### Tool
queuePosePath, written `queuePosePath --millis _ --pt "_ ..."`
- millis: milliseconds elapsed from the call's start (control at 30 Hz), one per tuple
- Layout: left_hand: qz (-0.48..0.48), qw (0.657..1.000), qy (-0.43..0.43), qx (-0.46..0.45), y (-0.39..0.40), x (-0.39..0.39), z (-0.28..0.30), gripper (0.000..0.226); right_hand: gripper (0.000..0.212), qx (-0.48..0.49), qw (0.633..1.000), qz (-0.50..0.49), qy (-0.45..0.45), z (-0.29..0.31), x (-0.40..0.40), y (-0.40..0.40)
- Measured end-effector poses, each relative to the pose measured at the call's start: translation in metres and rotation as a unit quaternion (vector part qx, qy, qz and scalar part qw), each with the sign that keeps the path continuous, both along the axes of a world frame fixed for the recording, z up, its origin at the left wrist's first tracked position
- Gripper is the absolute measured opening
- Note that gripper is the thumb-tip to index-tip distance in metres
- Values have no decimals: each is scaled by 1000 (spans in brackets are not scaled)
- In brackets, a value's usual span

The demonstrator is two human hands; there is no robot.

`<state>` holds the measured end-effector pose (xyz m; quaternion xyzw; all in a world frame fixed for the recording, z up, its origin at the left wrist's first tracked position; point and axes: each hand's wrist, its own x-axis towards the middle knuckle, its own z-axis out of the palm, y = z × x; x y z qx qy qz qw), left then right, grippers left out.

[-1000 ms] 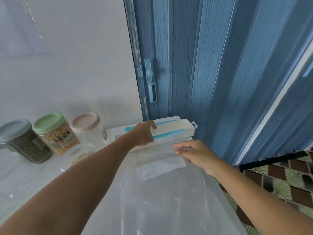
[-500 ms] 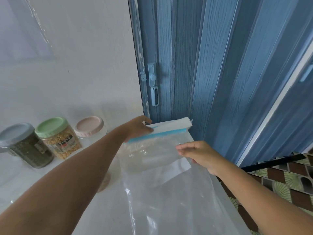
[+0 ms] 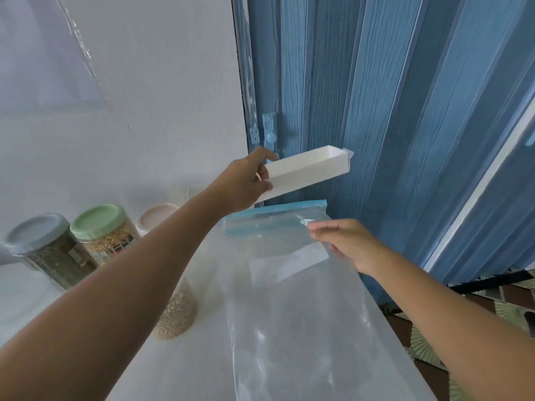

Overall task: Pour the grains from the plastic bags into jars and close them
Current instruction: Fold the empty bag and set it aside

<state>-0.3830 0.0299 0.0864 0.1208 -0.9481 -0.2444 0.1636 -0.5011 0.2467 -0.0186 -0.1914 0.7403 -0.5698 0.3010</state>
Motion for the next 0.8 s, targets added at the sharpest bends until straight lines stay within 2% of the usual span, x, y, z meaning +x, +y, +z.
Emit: queuePosePath --millis 133,233,367,467,500,567,667,800 --pt "-16 999 -4 -41 2 1 0 50 17 37 999 -2 28 -1 -16 -17" --pt "-28 997 -27 -60 4 0 -22 50 19 51 997 9 55 -13 -21 -28" --pt "-23 996 -70 -45 3 -1 -63 49 22 75 992 19 101 -22 -17 -36" --pt "-8 996 -82 -16 -2 0 -88 48 22 134 984 20 118 -22 -16 -30" --pt "-5 996 -84 -10 -3 1 -95 48 23 160 977 20 141 -23 -16 -27" --pt "-1 996 -93 4 -6 1 -107 50 27 203 949 3 242 -24 -20 -20" --pt "0 995 -103 15 -5 0 -119 51 27 227 905 -22 359 -16 -17 -14" --pt "1 992 -125 1 4 2 -129 60 55 201 863 94 455 -6 -12 -25"
